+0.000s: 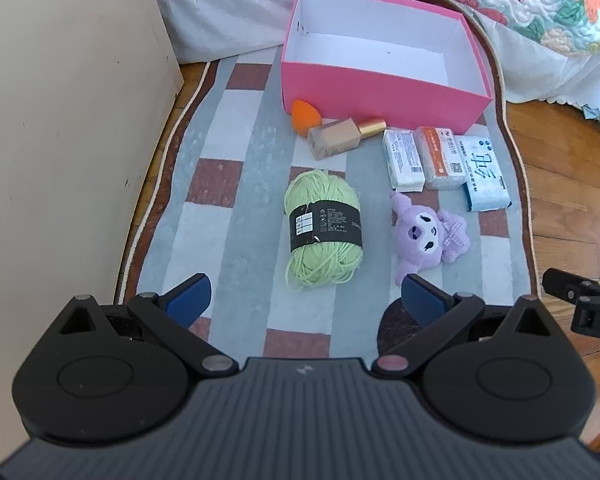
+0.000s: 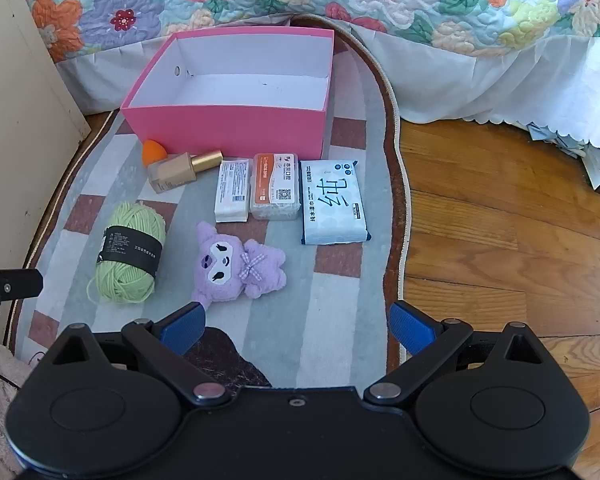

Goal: Organize objects

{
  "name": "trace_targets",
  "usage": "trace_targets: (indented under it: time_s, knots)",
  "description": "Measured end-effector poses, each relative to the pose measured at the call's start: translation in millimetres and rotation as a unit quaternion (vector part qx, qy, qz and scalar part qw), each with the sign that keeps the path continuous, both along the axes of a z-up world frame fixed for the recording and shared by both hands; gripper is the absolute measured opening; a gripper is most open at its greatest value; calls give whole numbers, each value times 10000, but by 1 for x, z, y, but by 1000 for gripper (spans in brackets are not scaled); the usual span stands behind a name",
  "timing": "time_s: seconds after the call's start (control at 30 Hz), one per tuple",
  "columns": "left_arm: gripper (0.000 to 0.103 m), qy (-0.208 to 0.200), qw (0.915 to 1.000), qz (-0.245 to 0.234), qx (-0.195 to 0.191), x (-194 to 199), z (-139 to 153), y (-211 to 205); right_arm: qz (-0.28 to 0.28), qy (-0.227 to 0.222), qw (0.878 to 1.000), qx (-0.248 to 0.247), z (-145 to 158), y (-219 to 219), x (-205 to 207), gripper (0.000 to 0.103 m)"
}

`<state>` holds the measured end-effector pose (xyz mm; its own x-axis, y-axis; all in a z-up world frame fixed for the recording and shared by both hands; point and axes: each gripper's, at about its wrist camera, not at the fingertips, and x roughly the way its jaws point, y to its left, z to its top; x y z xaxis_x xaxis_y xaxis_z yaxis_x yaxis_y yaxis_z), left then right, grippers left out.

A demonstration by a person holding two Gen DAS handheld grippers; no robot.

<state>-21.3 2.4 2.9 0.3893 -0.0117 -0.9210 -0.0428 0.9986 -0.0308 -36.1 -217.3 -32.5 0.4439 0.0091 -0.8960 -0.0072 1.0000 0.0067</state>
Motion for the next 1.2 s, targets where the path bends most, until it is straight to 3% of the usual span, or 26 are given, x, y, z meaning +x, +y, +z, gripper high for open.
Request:
trace_targets:
  time_s: [0.47, 0.63, 1.0, 1.2]
  knots:
    - [103, -6, 9997, 215, -75, 5, -4, -2, -1, 58, 10000, -14, -7, 2, 6, 100]
    - [103, -275, 9994, 86, 184, -4, 2, -4, -38, -4, 10000, -29, -3, -3, 7, 100]
    - [103, -658, 9974, -120, 271, -7, 10, -14, -63, 0, 10000, 12, -6, -3, 10, 100]
    - [103, -516, 9984, 64, 227, -4, 3, -12, -6, -6, 10000, 10, -6, 0, 9, 100]
